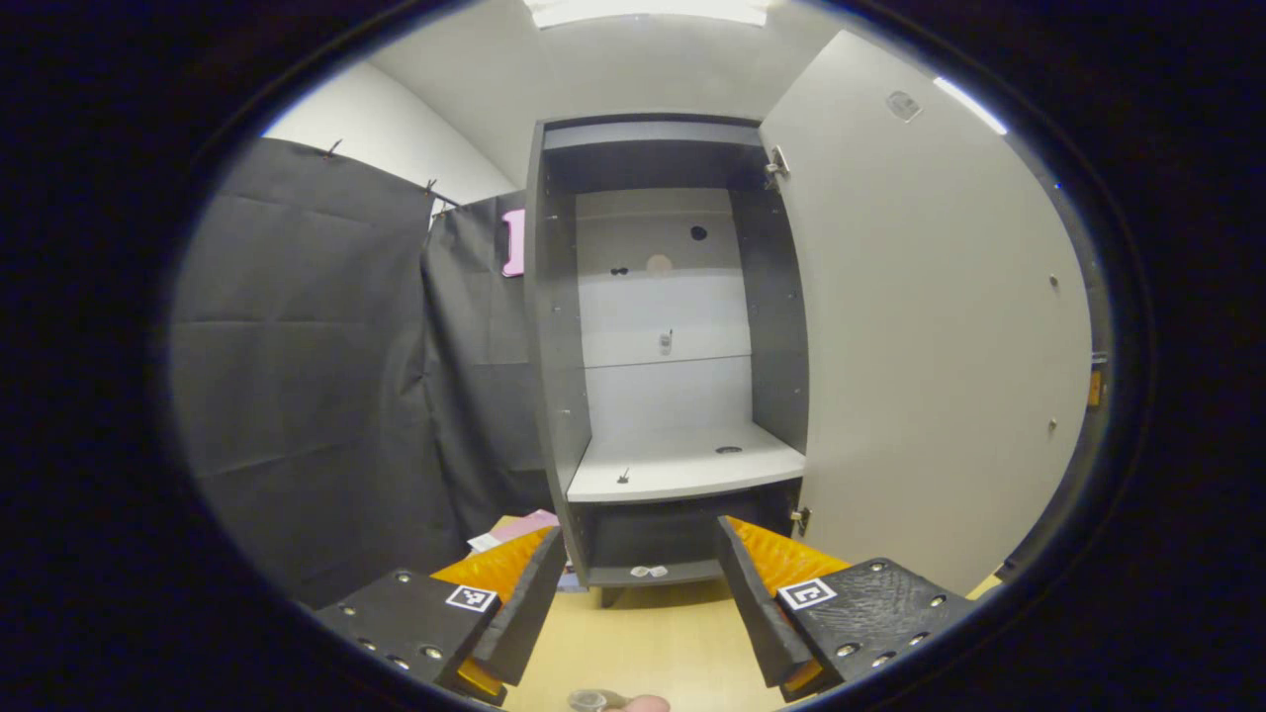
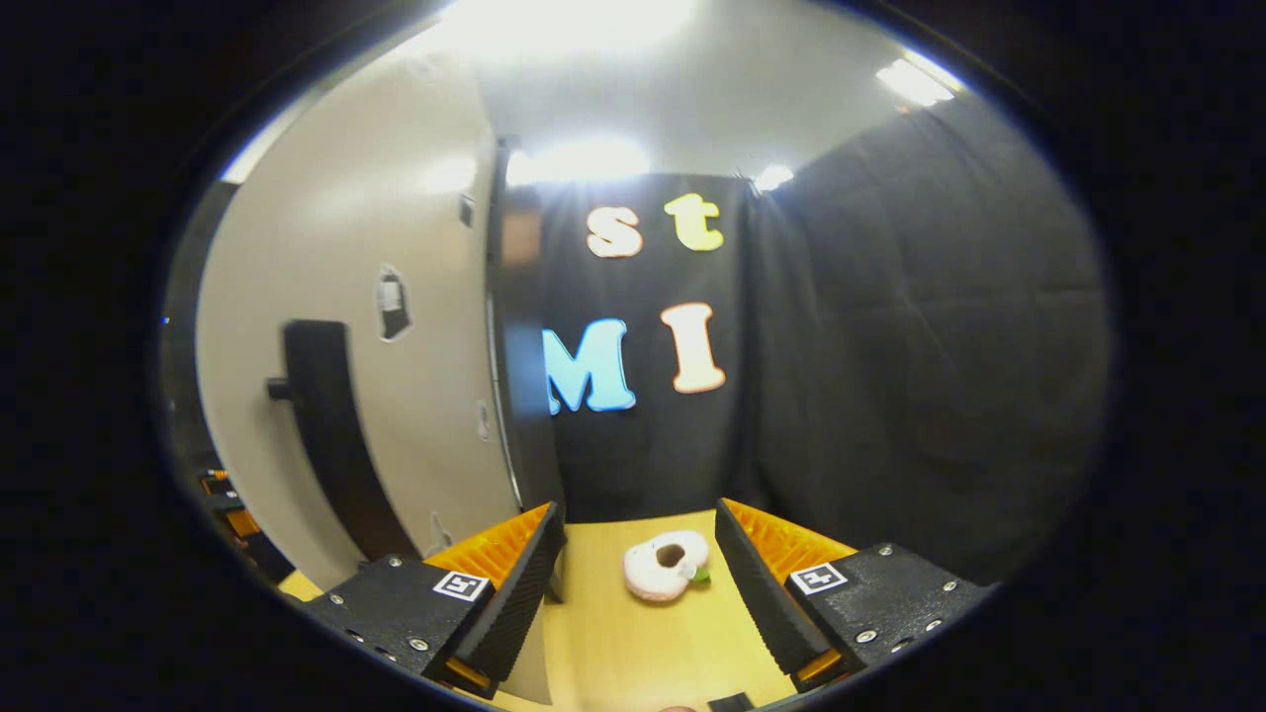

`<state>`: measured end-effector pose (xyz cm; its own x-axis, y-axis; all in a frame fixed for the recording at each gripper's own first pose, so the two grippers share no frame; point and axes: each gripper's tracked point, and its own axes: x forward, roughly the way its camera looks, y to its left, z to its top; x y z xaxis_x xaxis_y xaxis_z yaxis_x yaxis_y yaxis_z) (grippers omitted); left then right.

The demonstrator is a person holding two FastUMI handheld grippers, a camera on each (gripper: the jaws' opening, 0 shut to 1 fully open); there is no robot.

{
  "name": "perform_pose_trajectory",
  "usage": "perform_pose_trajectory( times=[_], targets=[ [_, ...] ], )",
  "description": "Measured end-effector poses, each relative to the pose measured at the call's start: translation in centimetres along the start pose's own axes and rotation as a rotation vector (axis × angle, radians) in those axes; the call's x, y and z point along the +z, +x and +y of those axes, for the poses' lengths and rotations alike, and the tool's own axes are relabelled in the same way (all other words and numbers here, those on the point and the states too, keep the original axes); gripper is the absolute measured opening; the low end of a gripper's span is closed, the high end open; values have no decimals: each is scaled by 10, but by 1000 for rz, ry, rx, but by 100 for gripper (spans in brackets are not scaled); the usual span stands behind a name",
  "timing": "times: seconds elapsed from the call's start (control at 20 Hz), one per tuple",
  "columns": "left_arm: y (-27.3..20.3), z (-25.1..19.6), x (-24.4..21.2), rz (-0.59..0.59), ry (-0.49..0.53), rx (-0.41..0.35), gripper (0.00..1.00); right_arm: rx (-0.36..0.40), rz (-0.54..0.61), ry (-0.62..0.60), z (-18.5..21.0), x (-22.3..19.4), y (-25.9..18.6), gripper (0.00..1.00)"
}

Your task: Open the cabinet door with the right hand, grasp the bottle in the cabinet with the left hand and place it on the coaster, then close the cabinet door with the right hand.

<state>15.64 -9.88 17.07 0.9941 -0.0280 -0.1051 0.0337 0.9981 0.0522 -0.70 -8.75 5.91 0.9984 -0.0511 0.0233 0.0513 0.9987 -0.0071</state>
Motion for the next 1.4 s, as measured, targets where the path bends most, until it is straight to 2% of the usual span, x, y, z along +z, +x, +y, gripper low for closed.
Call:
perform_pose_trajectory(
  times=[0.05, 0.1, 0.25, 0.4, 0.8, 0.85, 0.9, 1.1, 1.15, 1.2, 1.4],
  targets=[
    [3, -1, 3, -6, 15, -8, 87, -20, -5, -45, -3, -1, -7, 95],
    [4, -2, 5, -10, 30, -12, 87, -19, -2, -50, 1, -2, -6, 88],
    [11, -6, 8, -19, 47, -28, 87, -15, 25, 48, 4, -14, -6, 91],
    [11, -6, 12, -42, 42, -50, 87, -31, 22, 33, 4, -9, -3, 90],
    [14, 18, 21, -63, 38, -13, 87, 104, 11, 13, 76, -8, -2, 90],
    [12, 24, 23, -68, 39, -4, 83, 128, 8, 15, 87, -7, -3, 90],
    [10, 30, 25, -73, 41, 5, 87, 154, 12, 25, 102, -10, -4, 90],
    [0, 56, 20, -64, 47, 56, 87, 251, 13, 53, 144, -11, -6, 90],
    [-2, 64, 17, -57, 40, 67, 91, 265, 15, 54, 151, -10, -5, 90],
    [-3, 67, 16, -53, 27, 72, 87, 277, 16, 62, 158, -12, -6, 90],
    [-13, 87, 25, -66, 30, 104, 87, 325, 18, 84, 186, -7, -4, 89]
  ],
)
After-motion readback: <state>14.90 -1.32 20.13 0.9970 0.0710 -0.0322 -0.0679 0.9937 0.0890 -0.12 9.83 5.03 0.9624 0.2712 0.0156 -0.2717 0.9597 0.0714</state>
